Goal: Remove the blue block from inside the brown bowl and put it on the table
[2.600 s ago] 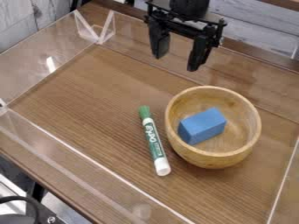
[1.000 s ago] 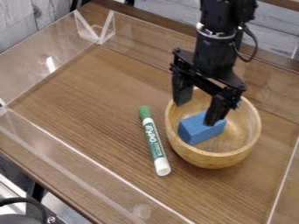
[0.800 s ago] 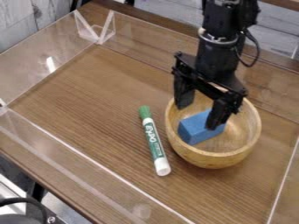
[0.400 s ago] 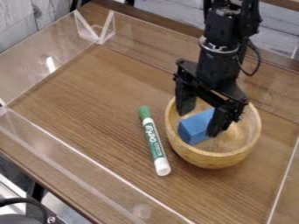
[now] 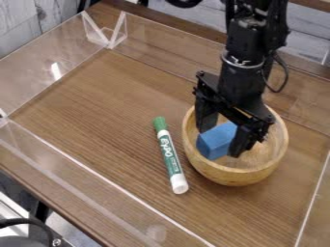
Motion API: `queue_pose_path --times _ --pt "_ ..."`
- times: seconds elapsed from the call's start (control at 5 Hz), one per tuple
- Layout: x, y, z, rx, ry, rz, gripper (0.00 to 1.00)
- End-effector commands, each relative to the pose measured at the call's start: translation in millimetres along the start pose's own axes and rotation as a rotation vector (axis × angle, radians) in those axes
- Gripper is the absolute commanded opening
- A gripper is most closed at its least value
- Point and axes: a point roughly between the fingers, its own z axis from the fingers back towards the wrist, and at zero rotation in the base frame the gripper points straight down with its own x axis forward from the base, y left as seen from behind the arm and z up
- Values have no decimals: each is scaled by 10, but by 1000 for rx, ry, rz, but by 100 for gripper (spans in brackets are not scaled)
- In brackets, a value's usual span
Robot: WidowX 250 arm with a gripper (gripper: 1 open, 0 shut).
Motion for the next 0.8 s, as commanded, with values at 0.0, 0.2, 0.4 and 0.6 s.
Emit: queue_pose_path --times 0.0,0.2,0.4,0.6 --pt "46 -29 57 11 -44 -16 100" --pt "51 -38 36 12 -51 -18 100" --pt "57 -44 21 14 -60 -18 100" --pt "63 -47 14 16 -70 -16 100"
